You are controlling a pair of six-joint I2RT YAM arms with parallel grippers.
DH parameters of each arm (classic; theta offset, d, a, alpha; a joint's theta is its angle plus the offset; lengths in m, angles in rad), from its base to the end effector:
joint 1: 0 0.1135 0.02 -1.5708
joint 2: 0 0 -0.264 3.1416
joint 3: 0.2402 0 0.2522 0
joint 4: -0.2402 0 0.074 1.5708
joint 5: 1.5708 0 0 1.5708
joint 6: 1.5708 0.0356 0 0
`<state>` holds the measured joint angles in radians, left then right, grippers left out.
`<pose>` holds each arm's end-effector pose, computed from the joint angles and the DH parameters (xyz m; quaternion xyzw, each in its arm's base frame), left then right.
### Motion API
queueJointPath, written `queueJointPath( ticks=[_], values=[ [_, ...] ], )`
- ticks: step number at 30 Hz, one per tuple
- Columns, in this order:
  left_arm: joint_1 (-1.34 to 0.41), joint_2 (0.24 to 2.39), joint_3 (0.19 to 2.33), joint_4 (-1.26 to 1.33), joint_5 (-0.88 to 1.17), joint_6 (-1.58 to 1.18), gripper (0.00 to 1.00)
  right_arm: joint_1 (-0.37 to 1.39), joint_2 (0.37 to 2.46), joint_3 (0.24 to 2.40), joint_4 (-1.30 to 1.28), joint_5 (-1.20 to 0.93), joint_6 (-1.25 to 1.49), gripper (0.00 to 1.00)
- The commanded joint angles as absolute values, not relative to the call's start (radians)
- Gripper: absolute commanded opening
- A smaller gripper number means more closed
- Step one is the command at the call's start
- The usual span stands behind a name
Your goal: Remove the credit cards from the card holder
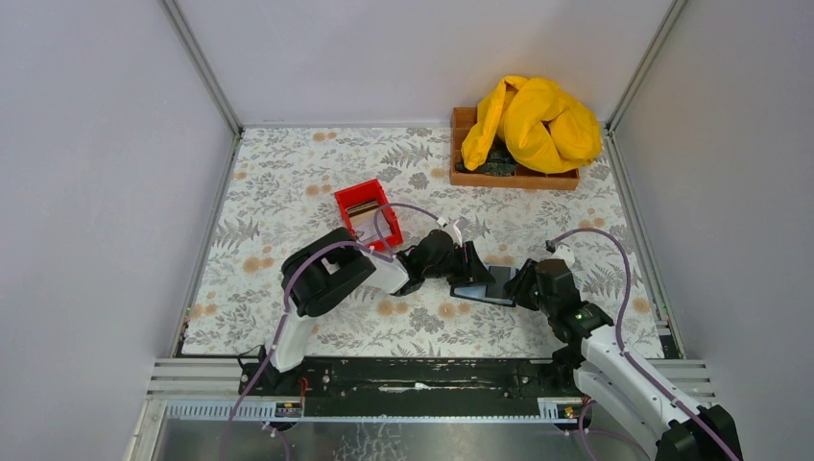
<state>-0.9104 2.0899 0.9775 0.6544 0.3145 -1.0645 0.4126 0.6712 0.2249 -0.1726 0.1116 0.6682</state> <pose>0.2428 -0.3305 0.1019 0.0179 0.8426 -0.5086 0.1763 0.1383 0.0562 0.1626 0.1385 0.8770 0.1928 0.4178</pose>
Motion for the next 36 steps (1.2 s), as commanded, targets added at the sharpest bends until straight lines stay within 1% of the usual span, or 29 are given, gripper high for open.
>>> queueJointPath(
  ticks=[1,30,36],
  values=[
    [-0.910,2.153,0.959,0.557,0.309,-1.042,0.46,0.419,0.666,0.224,-0.134,0.089,0.652,0.41],
    [-0.910,2.180,0.974,0.553,0.319,-1.045,0.46,0.419,0.746,0.231,-0.079,-0.013,0.595,0.40],
    [-0.910,2.180,0.970,0.556,0.318,-1.043,0.46,0.419,0.714,0.231,-0.082,-0.028,0.586,0.40]
  ],
)
